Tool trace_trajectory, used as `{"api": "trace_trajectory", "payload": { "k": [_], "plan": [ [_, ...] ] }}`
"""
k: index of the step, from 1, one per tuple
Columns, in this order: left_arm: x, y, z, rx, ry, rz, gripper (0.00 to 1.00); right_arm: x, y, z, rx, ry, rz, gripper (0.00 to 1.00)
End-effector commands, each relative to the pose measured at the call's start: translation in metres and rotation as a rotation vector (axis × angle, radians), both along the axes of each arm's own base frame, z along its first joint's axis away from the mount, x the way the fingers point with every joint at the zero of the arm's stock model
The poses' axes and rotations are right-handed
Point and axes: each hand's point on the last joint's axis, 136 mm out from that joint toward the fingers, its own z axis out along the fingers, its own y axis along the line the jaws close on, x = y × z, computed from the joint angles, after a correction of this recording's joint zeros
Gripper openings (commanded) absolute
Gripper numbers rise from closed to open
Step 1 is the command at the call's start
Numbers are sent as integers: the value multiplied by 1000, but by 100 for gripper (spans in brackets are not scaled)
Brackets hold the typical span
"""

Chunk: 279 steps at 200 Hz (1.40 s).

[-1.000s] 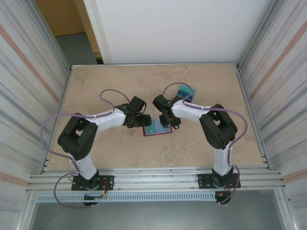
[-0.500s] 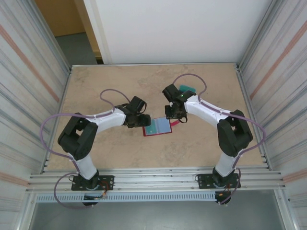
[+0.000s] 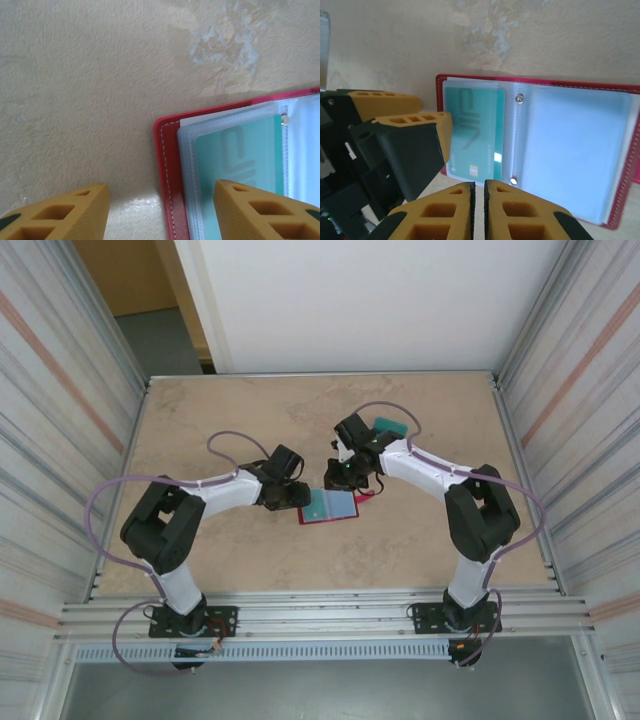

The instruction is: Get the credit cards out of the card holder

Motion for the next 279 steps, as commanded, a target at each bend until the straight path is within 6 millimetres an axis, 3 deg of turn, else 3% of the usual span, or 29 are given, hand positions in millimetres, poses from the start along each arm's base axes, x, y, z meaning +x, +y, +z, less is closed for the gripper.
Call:
{"api": "trace_trajectory", "payload": {
  "k": [1, 52, 89, 196, 279],
  "plan": [
    [1, 1, 1, -21, 2, 12, 55, -5, 2, -21, 27, 82, -9, 13],
    [-3, 4, -4, -5, 23, 14, 49, -8, 6, -45, 69, 146, -6, 21],
    [-8, 10, 1, 8, 21, 13, 47, -9, 6, -57, 68, 171, -9, 21],
    [-9, 13, 22, -7, -17, 17, 47, -14, 15, -65, 71, 186, 26, 23],
    [-13, 9, 0, 9, 38, 1, 46, -15, 21, -70, 68, 188, 41, 24]
  ]
}}
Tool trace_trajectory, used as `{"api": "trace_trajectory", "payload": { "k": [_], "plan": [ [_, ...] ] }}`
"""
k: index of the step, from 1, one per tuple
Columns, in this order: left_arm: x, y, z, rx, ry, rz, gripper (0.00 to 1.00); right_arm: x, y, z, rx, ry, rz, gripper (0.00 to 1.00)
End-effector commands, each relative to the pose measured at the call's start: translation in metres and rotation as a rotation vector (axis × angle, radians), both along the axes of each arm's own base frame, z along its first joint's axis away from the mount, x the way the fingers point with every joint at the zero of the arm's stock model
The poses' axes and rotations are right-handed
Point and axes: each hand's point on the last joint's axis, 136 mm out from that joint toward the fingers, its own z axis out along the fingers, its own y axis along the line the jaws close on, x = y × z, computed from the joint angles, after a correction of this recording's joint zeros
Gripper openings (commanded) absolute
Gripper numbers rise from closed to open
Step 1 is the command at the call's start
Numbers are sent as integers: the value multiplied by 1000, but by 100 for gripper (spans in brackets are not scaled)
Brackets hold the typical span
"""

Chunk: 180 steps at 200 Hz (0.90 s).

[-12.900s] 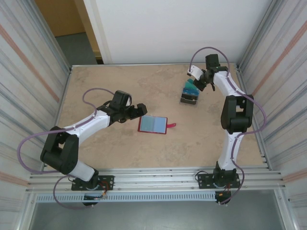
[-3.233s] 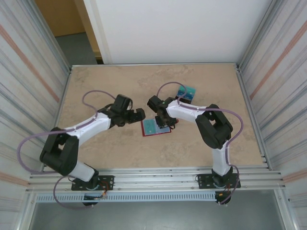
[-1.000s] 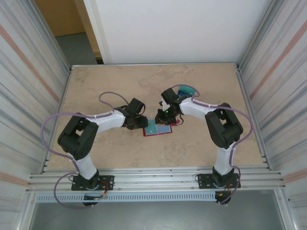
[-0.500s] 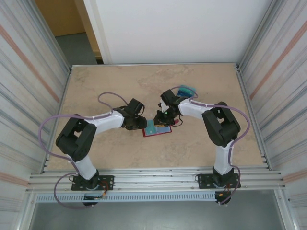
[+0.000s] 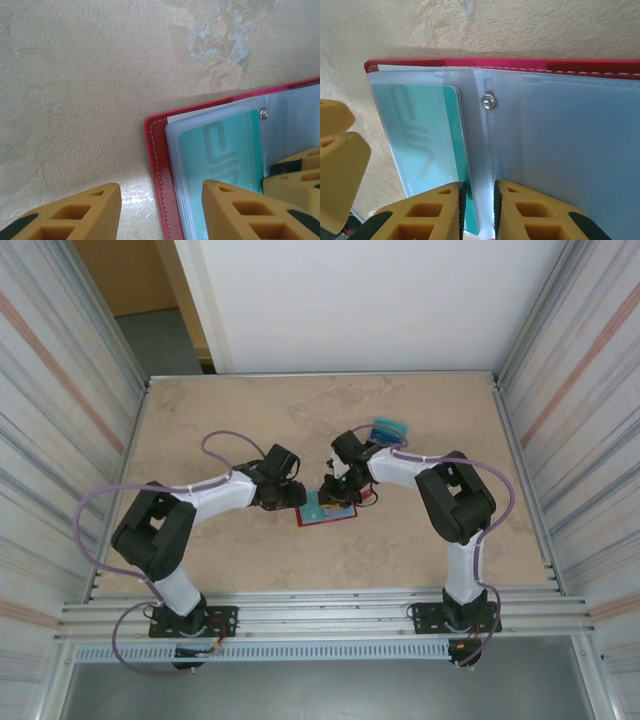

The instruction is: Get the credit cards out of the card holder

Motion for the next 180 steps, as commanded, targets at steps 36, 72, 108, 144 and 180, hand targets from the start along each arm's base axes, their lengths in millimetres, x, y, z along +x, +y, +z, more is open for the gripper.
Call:
{"api": "trace_trajectory", "payload": {
  "k": [36, 72, 108, 144, 180],
  "plan": [
    [-10, 11, -15, 49, 49, 8, 42, 0, 7, 1, 14, 14, 8, 24],
    [-12, 13, -18, 61, 54, 11, 41, 3, 11, 12, 39, -6, 6, 24],
    [-12, 13, -21, 67, 60, 9, 41, 3, 11, 9, 37, -1, -3, 24],
    [-12, 15, -24, 75, 63, 10, 41, 4, 16, 7, 60, 8, -4, 24],
    [-11, 13, -26, 73, 73, 7, 41, 4, 16, 0, 67, 26, -6, 24]
  ]
}}
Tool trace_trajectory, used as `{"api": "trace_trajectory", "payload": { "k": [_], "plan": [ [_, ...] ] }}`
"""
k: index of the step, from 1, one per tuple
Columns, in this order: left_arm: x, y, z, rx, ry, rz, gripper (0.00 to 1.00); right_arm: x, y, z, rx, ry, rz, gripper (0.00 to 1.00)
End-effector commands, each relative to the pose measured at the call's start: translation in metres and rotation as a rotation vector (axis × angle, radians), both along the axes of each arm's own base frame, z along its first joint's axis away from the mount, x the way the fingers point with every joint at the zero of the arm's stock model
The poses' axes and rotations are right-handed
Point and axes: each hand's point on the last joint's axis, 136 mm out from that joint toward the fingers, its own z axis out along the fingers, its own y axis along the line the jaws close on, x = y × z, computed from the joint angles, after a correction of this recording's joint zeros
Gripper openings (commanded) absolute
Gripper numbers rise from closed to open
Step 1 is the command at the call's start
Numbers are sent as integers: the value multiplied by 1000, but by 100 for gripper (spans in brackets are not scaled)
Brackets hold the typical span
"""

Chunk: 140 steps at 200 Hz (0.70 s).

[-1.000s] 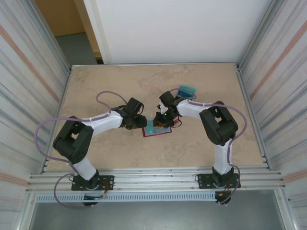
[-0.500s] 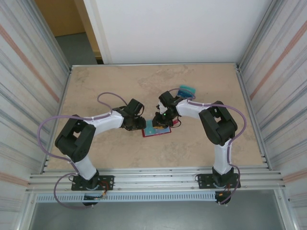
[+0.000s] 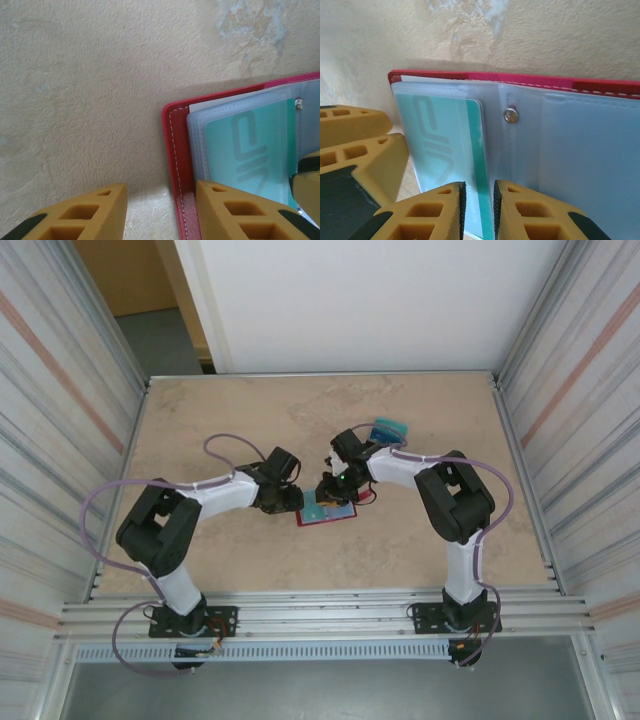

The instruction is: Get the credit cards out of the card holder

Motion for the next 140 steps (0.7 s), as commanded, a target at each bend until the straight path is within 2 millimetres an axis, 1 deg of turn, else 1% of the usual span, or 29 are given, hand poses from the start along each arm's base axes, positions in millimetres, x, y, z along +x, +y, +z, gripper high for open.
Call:
{"api": "trace_trajectory", "payload": {
  "k": [1, 19, 42, 62, 91, 111, 140],
  "plan": [
    [-5, 8, -11, 38, 30, 5, 41, -1, 6, -5, 16, 31, 0, 24],
    [-4, 7, -11, 40, 31, 4, 41, -1, 2, -11, 10, 44, -11, 24],
    [-3, 6, -10, 38, 30, 3, 41, -2, 1, -14, 8, 49, -12, 25],
    [-4, 7, -11, 42, 32, 4, 41, -3, 5, -12, 37, 54, -3, 24],
    [-5, 8, -13, 47, 36, 6, 41, -3, 22, 6, 188, 66, 2, 22],
    [-7, 9, -16, 51, 44, 4, 40, 0, 25, 21, 260, 53, -1, 21],
    [-7, 10, -17, 58, 47, 5, 40, -3, 28, 36, 347, 51, 12, 21]
  ]
}}
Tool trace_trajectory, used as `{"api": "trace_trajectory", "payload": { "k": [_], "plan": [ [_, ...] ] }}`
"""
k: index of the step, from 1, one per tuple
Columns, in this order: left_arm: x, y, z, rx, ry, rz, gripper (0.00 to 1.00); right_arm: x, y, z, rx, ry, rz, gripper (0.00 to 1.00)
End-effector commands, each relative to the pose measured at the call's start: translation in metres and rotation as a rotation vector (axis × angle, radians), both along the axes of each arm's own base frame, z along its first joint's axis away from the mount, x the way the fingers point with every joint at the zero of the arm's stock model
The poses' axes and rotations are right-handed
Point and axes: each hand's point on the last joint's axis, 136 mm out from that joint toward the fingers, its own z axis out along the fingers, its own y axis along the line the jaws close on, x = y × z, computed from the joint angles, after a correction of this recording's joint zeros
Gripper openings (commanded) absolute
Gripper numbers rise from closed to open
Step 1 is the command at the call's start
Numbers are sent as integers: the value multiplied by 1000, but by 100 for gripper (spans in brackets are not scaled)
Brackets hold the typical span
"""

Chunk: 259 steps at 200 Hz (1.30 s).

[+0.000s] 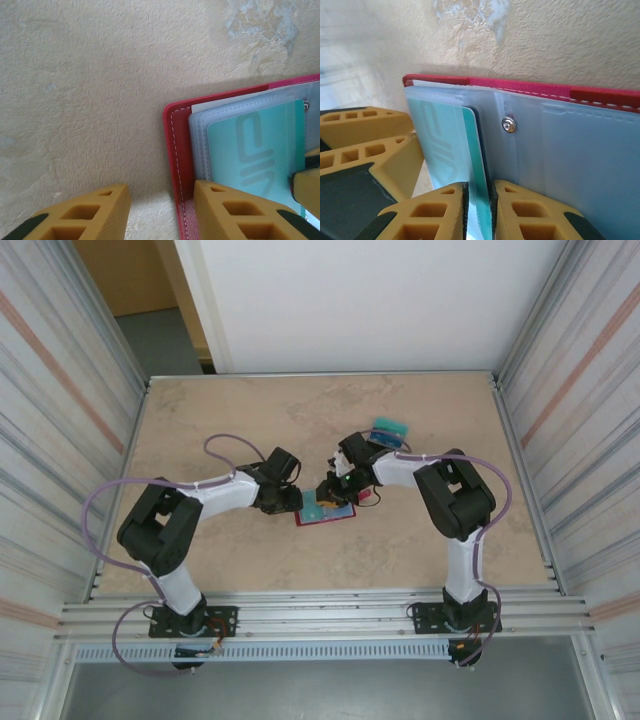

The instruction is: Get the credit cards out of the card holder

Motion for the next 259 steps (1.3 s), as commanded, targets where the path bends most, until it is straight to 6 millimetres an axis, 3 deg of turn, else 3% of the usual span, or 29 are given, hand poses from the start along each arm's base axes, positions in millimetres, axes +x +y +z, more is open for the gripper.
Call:
{"api": "trace_trajectory", "payload": {
  "k": [1, 36, 128, 259],
  "plan": [
    [-7, 8, -14, 47, 45, 2, 40, -3, 22, 39, 178, -26, 43, 21],
    [-4, 10, -11, 50, 35, 8, 40, -6, 28, 46, 261, -7, 40, 21],
    [-5, 14, -13, 63, 44, 14, 40, 5, 13, 61, 306, -25, -14, 20],
    [-4, 17, -12, 69, 44, 20, 40, 9, 1, 56, 297, -10, -47, 19]
  ]
}}
